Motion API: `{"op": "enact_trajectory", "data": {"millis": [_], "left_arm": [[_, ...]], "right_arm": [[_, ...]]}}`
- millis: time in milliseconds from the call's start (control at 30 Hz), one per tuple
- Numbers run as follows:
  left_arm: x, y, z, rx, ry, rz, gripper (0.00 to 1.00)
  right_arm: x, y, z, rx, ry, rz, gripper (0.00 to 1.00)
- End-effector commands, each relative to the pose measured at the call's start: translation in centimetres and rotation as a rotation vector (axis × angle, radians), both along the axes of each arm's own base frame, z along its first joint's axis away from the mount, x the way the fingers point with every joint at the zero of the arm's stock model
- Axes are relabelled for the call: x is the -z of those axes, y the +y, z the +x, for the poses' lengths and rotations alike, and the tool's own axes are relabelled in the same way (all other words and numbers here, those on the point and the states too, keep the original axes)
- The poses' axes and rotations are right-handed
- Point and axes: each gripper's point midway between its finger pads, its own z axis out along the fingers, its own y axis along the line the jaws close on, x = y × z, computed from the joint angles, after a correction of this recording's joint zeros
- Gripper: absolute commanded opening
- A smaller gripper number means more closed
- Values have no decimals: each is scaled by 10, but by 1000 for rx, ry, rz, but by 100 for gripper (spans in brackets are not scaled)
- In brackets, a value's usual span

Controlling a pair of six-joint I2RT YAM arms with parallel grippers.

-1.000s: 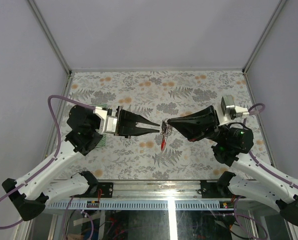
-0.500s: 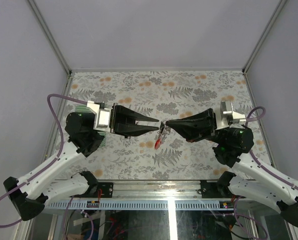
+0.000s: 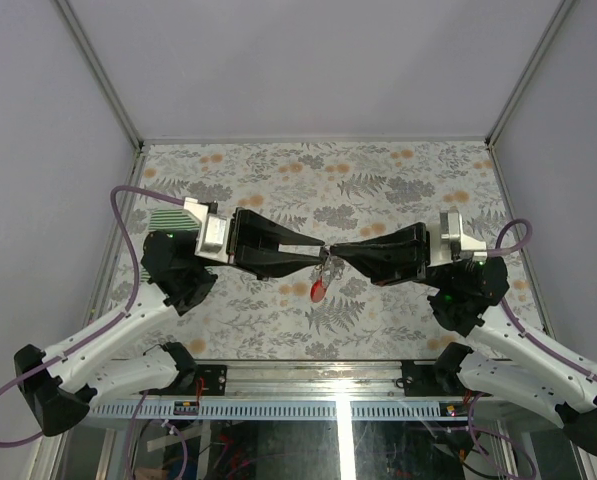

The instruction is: Put the keys on the keyring

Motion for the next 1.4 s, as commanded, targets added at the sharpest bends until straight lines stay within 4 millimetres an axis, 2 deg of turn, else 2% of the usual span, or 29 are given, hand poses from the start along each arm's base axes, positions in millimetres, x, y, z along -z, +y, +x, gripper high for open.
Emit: {"op": "enact_trajectory", "data": {"millis": [0,333,533,667,900,967,1033,1233,1367], "left_arm": [[-8,2,3,-27,-6,-58,29],[-4,0,6,-31,15,-56,30],[3,-6,5,-5,25,-28,25],[5,-8,4,7,27,-13,20],[8,-11,4,16,29,5,1],[9,-11,3,21,31,14,0],[10,-12,2,27,33,38,0],[14,-15,14,-58,49,207,0],[26,-11,21,-119,32,352,0]], "right_arm": [[-27,-14,-15,7,-108,68,1],[-29,-15,-18,4,-128,71,1],[-30,-16,-18,5,-130,72,1],[-31,-17,-19,7,-134,75,1],[-30,-16,-18,13,-131,66,1],[-28,-15,-17,19,-130,57,2],[-25,-14,-15,30,-128,37,5],[-14,-19,-7,138,-150,-65,30],[-5,-27,2,235,-159,-160,35]]}}
